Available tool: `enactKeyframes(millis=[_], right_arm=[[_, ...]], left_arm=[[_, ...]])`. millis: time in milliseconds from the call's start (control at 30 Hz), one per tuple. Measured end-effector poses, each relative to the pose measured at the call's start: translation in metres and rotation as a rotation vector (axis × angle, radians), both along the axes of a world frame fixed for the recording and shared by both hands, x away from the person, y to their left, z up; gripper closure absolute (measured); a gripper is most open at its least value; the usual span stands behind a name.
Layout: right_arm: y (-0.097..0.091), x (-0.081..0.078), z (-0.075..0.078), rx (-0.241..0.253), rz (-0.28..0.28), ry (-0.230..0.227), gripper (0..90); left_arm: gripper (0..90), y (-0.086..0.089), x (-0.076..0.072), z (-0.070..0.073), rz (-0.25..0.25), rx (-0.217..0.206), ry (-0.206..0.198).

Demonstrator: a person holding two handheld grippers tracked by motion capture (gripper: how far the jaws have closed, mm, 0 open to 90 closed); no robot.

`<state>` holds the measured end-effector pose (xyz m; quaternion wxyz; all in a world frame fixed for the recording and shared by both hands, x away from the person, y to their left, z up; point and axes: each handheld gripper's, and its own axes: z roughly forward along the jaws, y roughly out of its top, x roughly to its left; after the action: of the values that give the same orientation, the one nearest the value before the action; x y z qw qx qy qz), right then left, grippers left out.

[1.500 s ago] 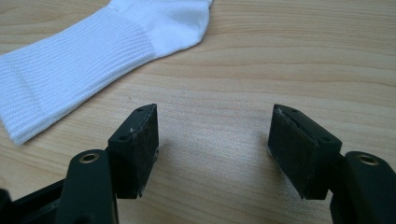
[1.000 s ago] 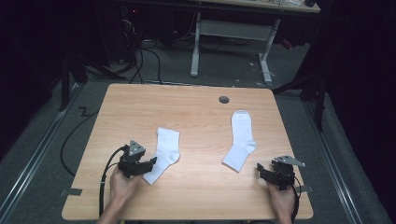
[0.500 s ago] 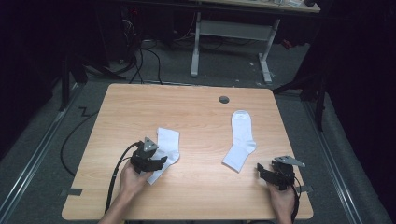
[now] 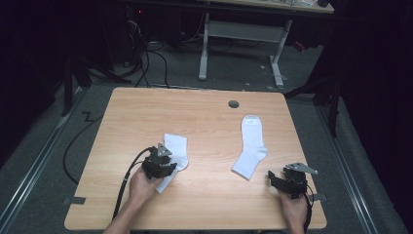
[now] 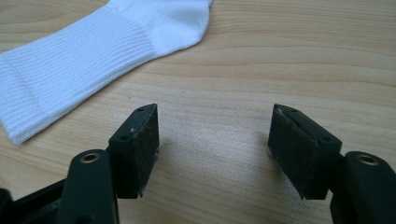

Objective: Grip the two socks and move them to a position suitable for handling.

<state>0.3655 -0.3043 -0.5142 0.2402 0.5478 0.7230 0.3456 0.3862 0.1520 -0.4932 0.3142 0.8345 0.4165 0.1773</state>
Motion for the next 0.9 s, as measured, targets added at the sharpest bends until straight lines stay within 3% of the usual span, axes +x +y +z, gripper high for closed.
enactKeyframes(millis=[167, 267, 433, 767, 833, 867, 900], right_arm=[[0.0, 0.0, 0.0, 0.0, 0.0, 0.0, 33.8], [0.0, 0.0, 0.0, 0.0, 0.0, 0.0, 33.9], [0.0, 0.0, 0.0, 0.002, -0.001, 0.0, 34.0], [0.0, 0.0, 0.0, 0.002, -0.002, 0.001, 33.8], [0.0, 0.0, 0.0, 0.003, -0.001, 0.0, 33.7], [0.0, 0.0, 0.0, 0.002, -0.001, 0.0, 33.7], [0.0, 0.0, 0.0, 0.002, -0.001, 0.0, 33.7]], left_arm=[[73.6, -0.002, 0.002, 0.001, -0.006, 0.006, 0.01], [82.2, -0.002, 0.004, 0.001, 0.001, -0.014, 0.017], [84.3, -0.001, 0.004, 0.004, 0.013, -0.028, 0.03], [85.3, -0.003, 0.001, 0.017, 0.007, -0.065, 0.007], [85.3, -0.005, 0.001, 0.023, 0.002, -0.089, -0.004], [85.3, -0.007, 0.001, 0.029, 0.002, -0.122, -0.013], [85.3, -0.007, 0.001, 0.029, 0.002, -0.122, -0.013]])
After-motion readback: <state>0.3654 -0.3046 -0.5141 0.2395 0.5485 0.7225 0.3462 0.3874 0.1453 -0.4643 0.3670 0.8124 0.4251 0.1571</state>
